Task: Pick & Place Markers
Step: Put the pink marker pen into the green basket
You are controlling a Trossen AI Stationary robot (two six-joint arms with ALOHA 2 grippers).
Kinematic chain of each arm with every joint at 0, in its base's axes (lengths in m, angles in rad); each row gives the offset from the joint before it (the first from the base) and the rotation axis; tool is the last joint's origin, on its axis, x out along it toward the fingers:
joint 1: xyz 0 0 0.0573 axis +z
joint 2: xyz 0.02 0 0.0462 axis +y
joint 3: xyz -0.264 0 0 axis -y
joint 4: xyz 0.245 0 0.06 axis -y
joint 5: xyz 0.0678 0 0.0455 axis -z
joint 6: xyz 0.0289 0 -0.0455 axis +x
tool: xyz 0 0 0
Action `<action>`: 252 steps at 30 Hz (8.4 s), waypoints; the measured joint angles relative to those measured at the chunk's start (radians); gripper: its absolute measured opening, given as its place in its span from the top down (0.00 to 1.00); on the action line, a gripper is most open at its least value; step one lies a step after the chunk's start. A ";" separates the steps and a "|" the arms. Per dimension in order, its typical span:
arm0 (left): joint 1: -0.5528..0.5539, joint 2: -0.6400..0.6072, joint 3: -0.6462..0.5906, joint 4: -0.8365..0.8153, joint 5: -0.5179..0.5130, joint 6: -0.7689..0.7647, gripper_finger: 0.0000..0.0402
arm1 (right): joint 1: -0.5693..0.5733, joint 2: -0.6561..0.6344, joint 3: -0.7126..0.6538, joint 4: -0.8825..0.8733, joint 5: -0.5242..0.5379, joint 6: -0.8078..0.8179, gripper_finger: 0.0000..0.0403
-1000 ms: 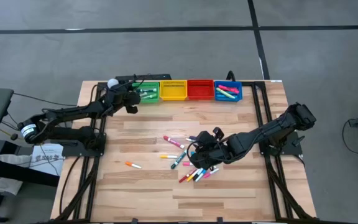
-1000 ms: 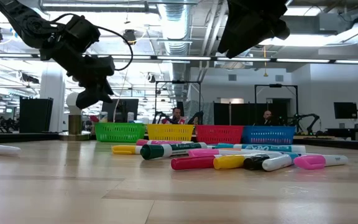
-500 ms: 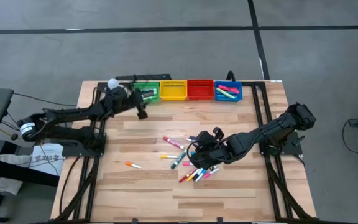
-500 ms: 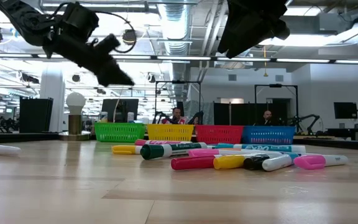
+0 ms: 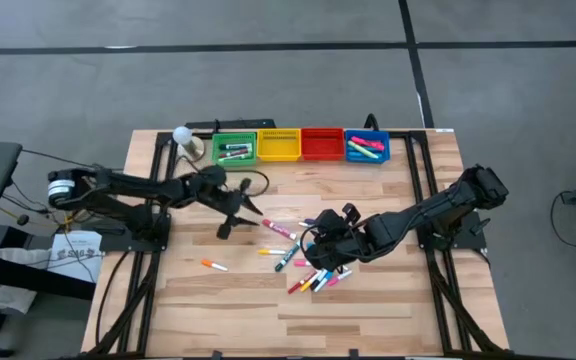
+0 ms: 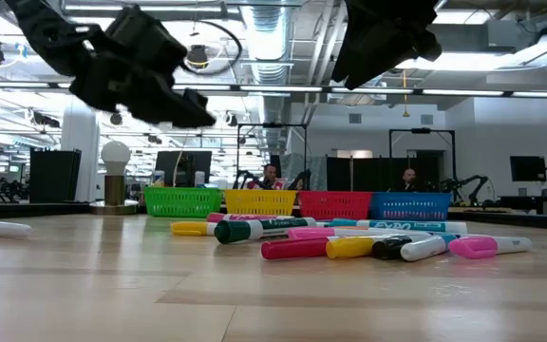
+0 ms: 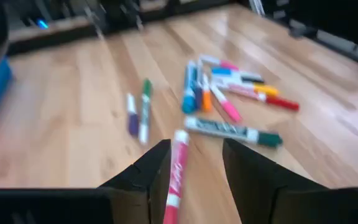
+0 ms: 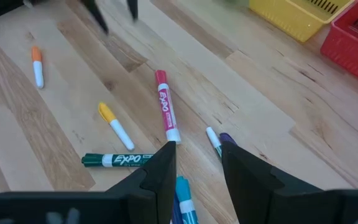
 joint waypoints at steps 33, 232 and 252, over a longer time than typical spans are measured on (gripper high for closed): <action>-0.048 0.351 0.000 0.223 -0.226 0.118 0.55 | 0.002 0.000 0.000 0.038 -0.004 0.020 0.71; 0.193 -0.207 0.019 -0.070 -1.392 0.308 0.62 | -0.009 0.000 0.000 -0.003 -0.057 0.078 0.71; 0.196 -0.295 0.029 -0.669 -0.708 -0.772 0.84 | -0.009 0.000 0.000 -0.001 -0.049 0.069 0.71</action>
